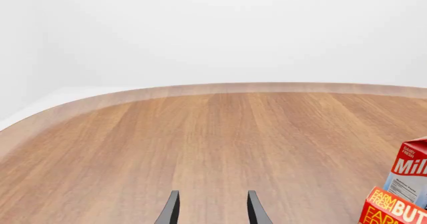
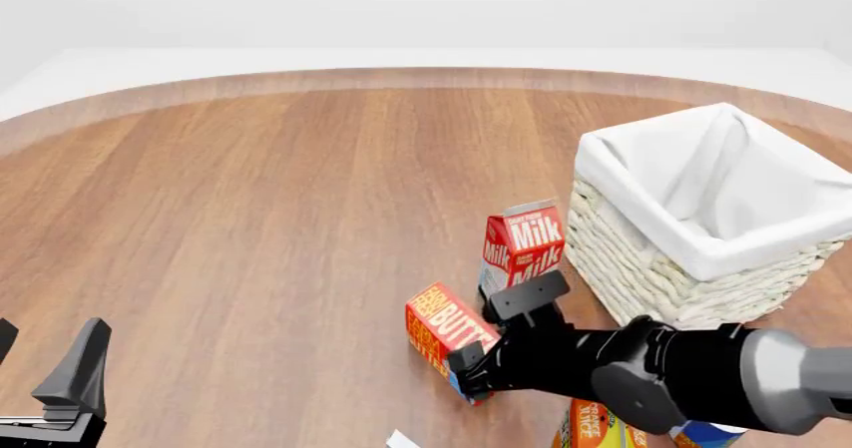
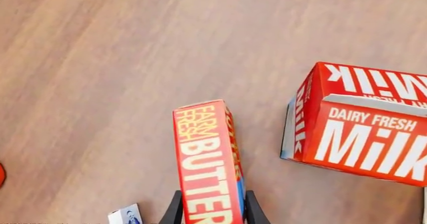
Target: Pick up the cream cheese box and the butter, and put them in the basket.
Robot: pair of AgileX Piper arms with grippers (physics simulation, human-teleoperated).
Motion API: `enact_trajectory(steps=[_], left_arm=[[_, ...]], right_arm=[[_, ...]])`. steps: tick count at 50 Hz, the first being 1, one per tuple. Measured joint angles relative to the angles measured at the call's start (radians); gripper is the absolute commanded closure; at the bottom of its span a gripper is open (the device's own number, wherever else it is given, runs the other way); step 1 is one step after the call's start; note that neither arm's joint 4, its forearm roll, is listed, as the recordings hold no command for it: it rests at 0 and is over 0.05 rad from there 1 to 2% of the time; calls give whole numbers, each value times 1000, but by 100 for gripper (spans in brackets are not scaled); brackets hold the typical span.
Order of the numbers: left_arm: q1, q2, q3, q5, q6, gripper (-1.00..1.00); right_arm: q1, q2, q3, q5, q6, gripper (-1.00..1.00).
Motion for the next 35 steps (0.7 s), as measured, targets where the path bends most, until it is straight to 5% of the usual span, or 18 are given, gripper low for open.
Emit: enact_trajectory(steps=[35], left_arm=[[0, 0, 0, 0, 0, -100]], right_arm=[[6, -57, -33, 74, -43, 100]])
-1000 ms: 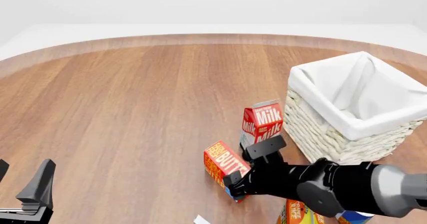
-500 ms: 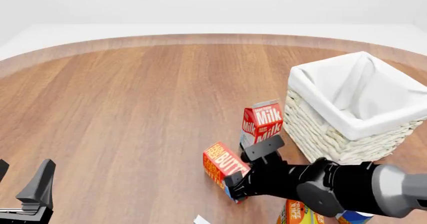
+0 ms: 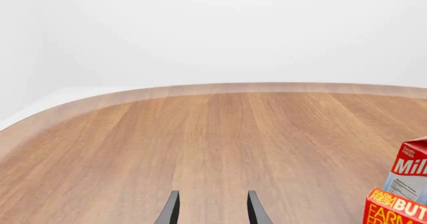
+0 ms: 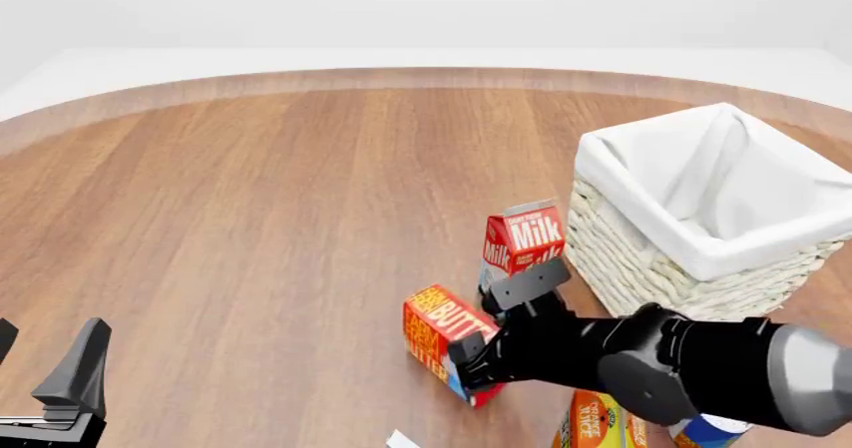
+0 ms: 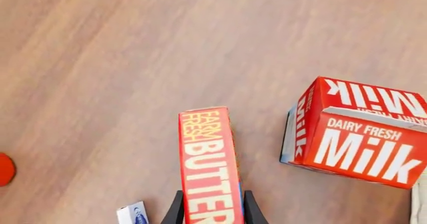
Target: Pick up the cream cheese box and the butter, and put them in the basket.
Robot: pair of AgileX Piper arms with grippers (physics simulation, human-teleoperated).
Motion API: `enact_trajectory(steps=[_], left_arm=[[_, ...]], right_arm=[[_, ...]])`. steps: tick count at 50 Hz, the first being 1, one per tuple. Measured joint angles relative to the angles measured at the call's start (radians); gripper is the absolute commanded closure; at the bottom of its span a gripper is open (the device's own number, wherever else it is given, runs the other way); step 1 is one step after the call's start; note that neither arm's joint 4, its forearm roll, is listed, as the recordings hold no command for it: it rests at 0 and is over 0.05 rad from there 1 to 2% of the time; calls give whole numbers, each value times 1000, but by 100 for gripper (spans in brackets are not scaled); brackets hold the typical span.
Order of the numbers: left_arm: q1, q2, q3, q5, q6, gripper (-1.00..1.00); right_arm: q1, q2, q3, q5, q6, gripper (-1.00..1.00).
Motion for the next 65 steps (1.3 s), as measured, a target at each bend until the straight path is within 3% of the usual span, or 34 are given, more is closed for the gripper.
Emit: enact_trajectory(steps=[29, 65], left_arm=[[0, 0, 0, 0, 0, -100], [0, 0, 0, 0, 0, -100]], right_arm=[[9, -163, -87, 153, -77, 100], [26, -327, -306, 343, -166, 100]])
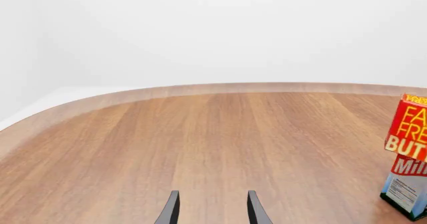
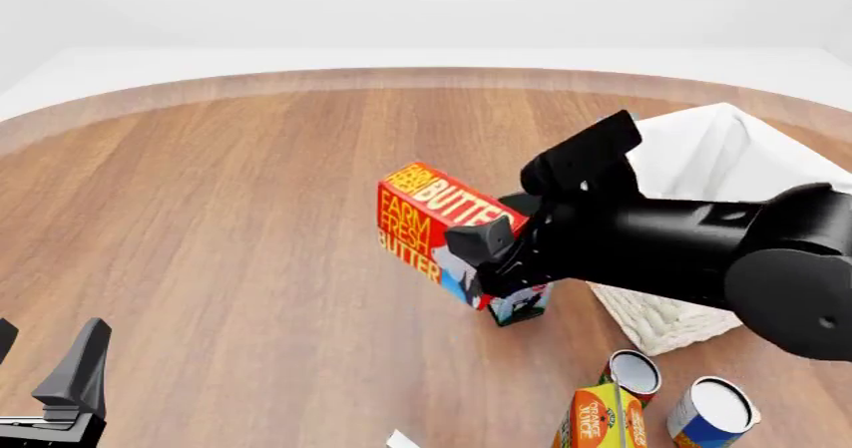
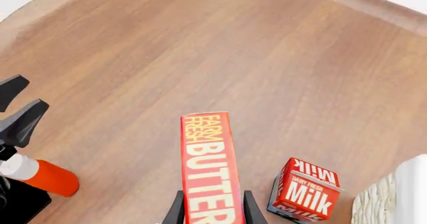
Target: Pick up the cream cheese box and the butter, and put them in the basket.
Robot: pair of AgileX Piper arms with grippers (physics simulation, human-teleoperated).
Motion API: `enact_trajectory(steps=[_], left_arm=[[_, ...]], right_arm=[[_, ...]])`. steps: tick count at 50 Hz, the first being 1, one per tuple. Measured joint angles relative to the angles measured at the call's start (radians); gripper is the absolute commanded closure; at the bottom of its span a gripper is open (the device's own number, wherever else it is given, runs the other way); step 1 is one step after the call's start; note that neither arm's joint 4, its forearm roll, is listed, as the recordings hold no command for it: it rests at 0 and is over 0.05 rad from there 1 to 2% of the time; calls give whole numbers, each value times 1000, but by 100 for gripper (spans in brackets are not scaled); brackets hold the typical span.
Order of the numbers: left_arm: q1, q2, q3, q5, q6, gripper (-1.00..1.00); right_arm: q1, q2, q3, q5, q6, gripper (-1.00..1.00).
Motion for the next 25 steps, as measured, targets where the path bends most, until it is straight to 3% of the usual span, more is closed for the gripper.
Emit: enact_trajectory(steps=[25], left_arm=[[0, 0, 0, 0, 0, -100]], right_arm=[[-86, -100, -92, 50, -22, 100]])
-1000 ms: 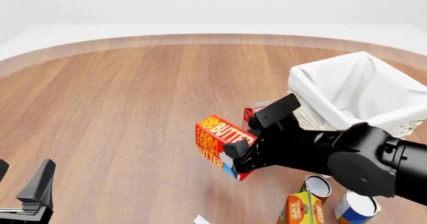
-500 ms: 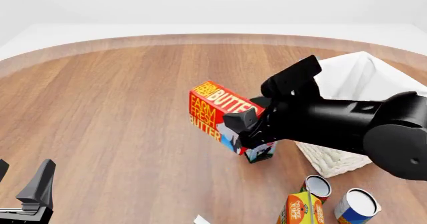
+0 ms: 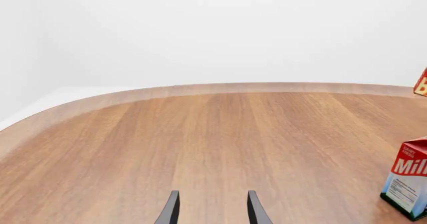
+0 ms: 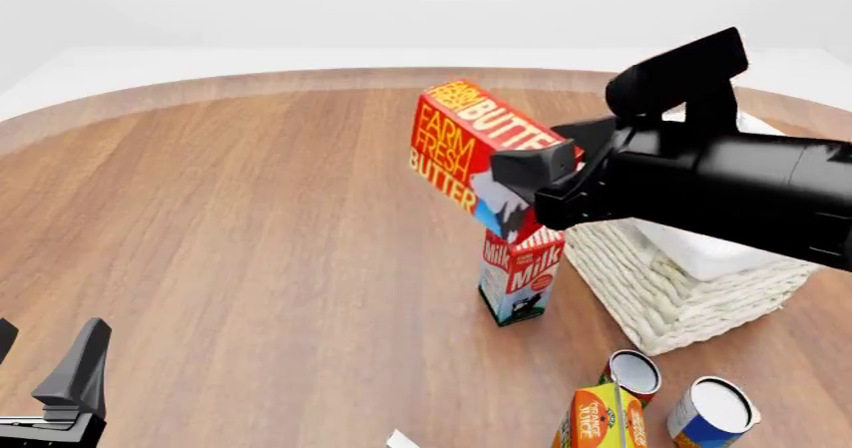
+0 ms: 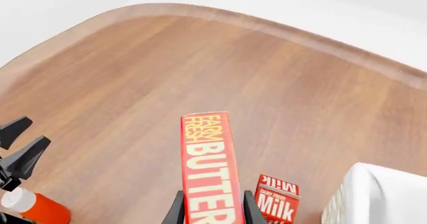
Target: Pick up the cream cheese box and the butter, and put them in the basket.
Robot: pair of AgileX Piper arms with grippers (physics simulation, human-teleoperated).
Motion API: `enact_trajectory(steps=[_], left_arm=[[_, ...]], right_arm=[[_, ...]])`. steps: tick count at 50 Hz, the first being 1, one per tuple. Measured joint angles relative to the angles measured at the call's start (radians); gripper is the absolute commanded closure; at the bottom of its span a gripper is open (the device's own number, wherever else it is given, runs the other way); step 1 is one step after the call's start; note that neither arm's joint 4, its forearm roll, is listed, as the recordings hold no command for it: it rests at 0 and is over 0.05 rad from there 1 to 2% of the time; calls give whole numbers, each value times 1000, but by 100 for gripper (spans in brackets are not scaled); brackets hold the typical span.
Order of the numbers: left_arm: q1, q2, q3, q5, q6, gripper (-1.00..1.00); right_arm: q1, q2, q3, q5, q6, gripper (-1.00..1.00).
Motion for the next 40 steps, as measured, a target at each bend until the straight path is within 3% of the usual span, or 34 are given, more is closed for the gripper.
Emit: enact_trajectory(steps=[40], left_arm=[[0, 0, 0, 0, 0, -100]], right_arm=[[-290, -133, -14, 11, 27, 100]])
